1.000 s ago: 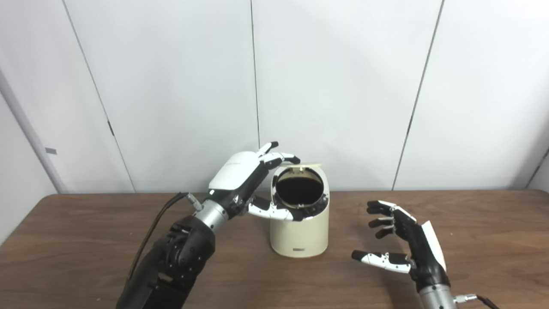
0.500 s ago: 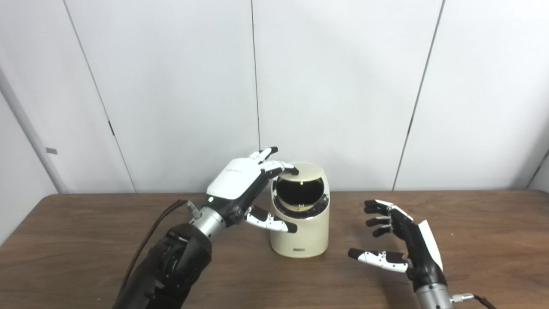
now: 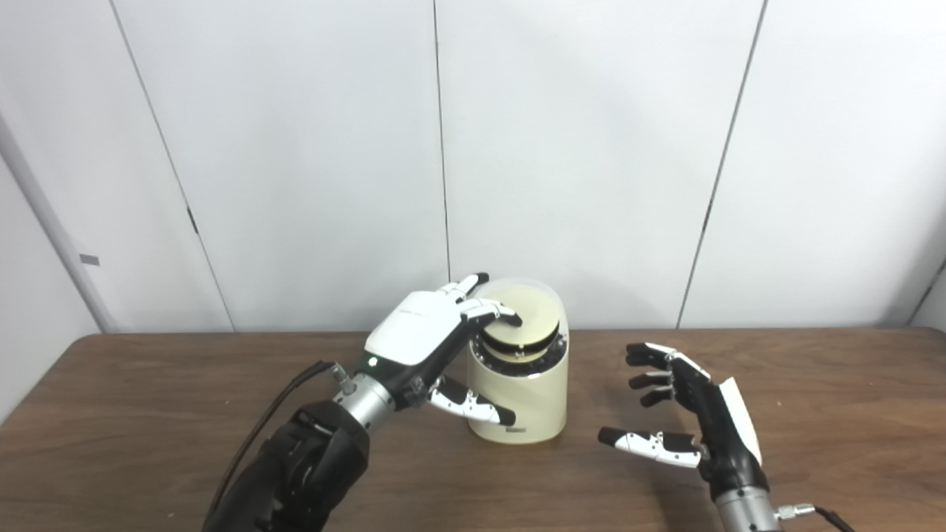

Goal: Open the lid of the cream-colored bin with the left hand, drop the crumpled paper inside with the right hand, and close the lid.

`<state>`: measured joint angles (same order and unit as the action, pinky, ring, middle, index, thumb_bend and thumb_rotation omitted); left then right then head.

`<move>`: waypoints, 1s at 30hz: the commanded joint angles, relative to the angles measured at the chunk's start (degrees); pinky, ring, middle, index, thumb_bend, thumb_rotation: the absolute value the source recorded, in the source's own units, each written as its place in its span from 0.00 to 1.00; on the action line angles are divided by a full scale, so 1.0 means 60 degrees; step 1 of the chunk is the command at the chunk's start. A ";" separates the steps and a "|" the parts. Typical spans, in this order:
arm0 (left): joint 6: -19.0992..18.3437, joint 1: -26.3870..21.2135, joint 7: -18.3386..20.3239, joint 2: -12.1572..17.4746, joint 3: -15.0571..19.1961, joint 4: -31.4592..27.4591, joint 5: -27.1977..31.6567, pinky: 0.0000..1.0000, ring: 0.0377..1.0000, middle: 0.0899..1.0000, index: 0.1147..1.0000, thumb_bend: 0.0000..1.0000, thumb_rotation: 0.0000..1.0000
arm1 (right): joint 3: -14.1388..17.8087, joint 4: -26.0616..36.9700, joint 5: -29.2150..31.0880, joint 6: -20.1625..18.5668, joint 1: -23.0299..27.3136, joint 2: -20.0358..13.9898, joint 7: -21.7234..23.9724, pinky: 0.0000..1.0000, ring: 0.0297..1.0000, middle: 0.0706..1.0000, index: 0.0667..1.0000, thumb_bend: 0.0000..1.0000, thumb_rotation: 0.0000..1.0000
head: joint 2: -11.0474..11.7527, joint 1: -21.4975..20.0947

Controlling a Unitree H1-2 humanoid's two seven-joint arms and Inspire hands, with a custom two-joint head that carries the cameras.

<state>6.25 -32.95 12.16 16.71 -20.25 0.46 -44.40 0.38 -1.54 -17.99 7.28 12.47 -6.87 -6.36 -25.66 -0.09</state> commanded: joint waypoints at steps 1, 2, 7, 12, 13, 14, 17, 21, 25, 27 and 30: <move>0.0242 -0.0234 -0.0201 0.0102 -0.0025 0.0053 -0.0141 1.00 1.00 0.80 0.79 0.96 0.38 | -0.0030 0.0378 0.0026 0.0201 0.0230 -0.0003 -0.0052 0.50 0.61 0.70 0.70 0.77 0.16 | -0.0004 -0.0004; 0.0260 -0.0223 -0.0209 0.0105 -0.0043 0.0072 -0.0170 1.00 1.00 0.80 0.79 0.96 0.38 | -0.0038 0.0382 0.0019 0.0190 0.0231 -0.0005 -0.0050 0.50 0.61 0.70 0.70 0.77 0.16 | -0.0012 -0.0009; 0.0338 -0.0202 -0.0221 0.0163 -0.0174 0.0108 -0.0498 1.00 1.00 0.82 0.80 0.95 0.39 | -0.0052 0.0325 0.0022 0.0283 0.0246 -0.0031 -0.0078 0.51 0.61 0.70 0.70 0.77 0.16 | -0.0037 -0.0015; 0.0376 -0.0224 -0.0230 0.0226 -0.0403 0.0160 -0.1145 1.00 1.00 0.83 0.81 0.95 0.37 | -0.0038 0.0413 0.0064 0.0199 0.0217 -0.0011 -0.0052 0.51 0.61 0.70 0.70 0.77 0.16 | -0.0082 -0.0021; 0.0355 -0.0241 -0.0218 0.0255 -0.0482 0.0158 -0.1351 1.00 1.00 0.83 0.81 0.95 0.38 | -0.0037 0.0406 0.0063 0.0221 0.0222 -0.0014 -0.0059 0.51 0.61 0.70 0.70 0.77 0.16 | -0.0082 -0.0021; 0.0330 -0.0259 -0.0203 0.0275 -0.0559 0.0166 -0.1545 1.00 1.00 0.83 0.81 0.94 0.38 | -0.0039 0.0382 0.0058 0.0266 0.0232 -0.0021 -0.0069 0.51 0.61 0.70 0.70 0.77 0.16 | -0.0082 -0.0021; 0.0335 -0.0320 -0.0353 0.0358 -0.0834 0.0280 -0.2239 1.00 0.99 0.81 0.80 0.96 0.38 | -0.0035 0.0370 0.0061 0.0307 0.0244 -0.0034 -0.0076 0.51 0.60 0.70 0.69 0.77 0.17 | -0.0109 -0.0035; 0.0104 -0.0444 0.0339 0.0471 -0.1149 0.0289 -0.2794 1.00 0.96 0.77 0.76 0.98 0.40 | -0.0010 0.0425 0.0081 0.0275 0.0233 -0.0006 -0.0096 0.50 0.61 0.69 0.69 0.78 0.18 | -0.0148 -0.0030; -0.0098 -0.0497 0.1058 0.0519 -0.1275 0.0211 -0.2812 1.00 0.96 0.73 0.72 1.00 0.39 | 0.0015 0.0498 0.0090 0.0205 0.0215 0.0030 -0.0111 0.50 0.61 0.69 0.69 0.77 0.19 | -0.0189 -0.0056; -0.0233 -0.0511 0.1355 0.0528 -0.1328 0.0189 -0.2797 1.00 0.94 0.71 0.70 1.00 0.39 | 0.0013 0.0518 0.0042 0.0203 0.0213 0.0027 -0.0128 0.49 0.61 0.69 0.69 0.76 0.19 | -0.0194 -0.0051; -0.0337 -0.0529 0.1552 0.0540 -0.1383 0.0185 -0.2731 1.00 0.93 0.70 0.69 1.00 0.40 | 0.0018 0.0526 0.0029 0.0219 0.0217 0.0035 -0.0149 0.48 0.60 0.69 0.69 0.75 0.18 | -0.0193 -0.0044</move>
<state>4.92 -37.28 16.44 18.63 -27.15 0.00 -60.37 0.25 -0.33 -17.98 7.33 12.45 -6.77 -6.38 -26.81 -0.35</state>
